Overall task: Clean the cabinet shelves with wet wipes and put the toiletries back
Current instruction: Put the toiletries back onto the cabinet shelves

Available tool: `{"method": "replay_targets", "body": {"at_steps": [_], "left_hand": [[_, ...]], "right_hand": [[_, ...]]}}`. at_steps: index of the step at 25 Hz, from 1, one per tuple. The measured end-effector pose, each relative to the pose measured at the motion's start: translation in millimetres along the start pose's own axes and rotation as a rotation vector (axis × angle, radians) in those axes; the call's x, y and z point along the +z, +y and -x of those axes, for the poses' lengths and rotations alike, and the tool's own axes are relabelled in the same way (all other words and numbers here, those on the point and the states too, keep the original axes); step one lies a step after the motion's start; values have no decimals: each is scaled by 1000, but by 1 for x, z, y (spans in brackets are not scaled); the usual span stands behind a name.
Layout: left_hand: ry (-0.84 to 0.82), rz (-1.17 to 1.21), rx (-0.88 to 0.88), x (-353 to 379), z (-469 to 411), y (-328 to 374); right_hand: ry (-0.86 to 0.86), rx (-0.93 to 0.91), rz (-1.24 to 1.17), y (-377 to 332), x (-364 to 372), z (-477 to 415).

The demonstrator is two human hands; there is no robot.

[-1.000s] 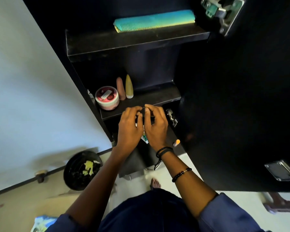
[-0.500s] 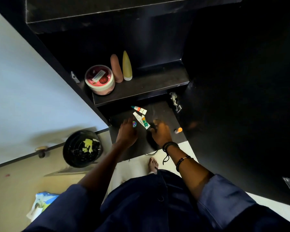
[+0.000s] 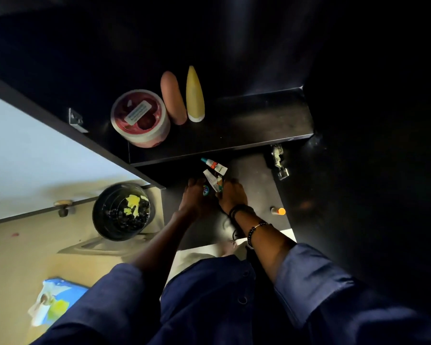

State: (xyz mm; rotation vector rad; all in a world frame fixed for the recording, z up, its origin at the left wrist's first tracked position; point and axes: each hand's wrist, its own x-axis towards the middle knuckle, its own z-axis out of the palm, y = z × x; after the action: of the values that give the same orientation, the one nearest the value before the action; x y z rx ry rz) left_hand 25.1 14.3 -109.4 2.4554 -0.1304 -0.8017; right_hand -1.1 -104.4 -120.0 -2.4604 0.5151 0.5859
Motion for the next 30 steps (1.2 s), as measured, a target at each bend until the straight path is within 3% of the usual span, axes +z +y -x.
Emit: {"method": "replay_targets", "body": {"at_steps": [14,22,30], "left_hand": [[15,-107,56,-6,3,0],[248,63,218,-38,60,15],[533,199,493,-100,124,51]], "right_hand": [[28,-26,-221,11,-16,10],[221,-239,-547,-9,-50,52],[451,-459,-610,-41,-91,97]]}}
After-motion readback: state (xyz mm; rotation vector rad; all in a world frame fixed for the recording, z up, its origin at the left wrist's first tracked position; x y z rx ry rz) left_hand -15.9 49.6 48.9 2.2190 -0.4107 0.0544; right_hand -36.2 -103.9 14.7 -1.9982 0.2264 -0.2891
